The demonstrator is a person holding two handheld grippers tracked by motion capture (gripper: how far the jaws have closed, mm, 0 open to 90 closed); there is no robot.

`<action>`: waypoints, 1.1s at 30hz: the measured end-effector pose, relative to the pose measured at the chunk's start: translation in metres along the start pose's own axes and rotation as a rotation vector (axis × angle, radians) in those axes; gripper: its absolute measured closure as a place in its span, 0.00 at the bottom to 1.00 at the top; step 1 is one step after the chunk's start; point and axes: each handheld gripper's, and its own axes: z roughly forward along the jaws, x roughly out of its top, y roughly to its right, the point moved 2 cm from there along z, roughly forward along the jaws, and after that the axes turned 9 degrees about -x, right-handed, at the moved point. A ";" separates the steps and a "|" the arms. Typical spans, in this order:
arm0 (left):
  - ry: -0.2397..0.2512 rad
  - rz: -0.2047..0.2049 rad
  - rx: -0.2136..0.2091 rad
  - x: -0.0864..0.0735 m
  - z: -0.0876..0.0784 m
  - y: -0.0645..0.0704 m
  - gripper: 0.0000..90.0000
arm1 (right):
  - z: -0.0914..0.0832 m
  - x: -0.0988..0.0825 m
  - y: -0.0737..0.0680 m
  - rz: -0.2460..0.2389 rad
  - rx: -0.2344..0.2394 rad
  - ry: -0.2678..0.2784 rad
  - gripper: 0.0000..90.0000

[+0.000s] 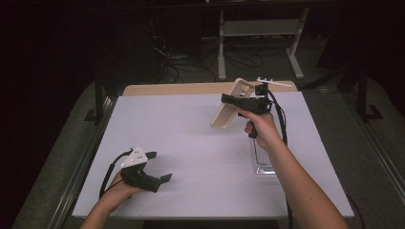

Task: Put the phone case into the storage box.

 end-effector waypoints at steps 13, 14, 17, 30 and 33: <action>-0.009 -0.001 -0.007 -0.001 0.000 -0.001 0.00 | -0.017 0.027 0.021 -0.024 -0.109 0.023 0.10; -0.009 -0.002 -0.007 -0.001 0.000 -0.001 0.00 | -0.018 0.029 0.023 -0.033 -0.123 0.021 0.10; -0.008 -0.004 -0.008 -0.001 0.000 -0.001 0.00 | -0.021 0.033 0.027 -0.046 -0.163 0.014 0.10; -0.010 -0.014 -0.020 -0.002 0.002 0.001 0.00 | -0.029 0.052 0.051 -0.121 -0.370 -0.028 0.11; -0.009 -0.008 -0.021 -0.002 0.002 0.000 0.00 | -0.030 0.055 0.057 -0.142 -0.417 -0.049 0.11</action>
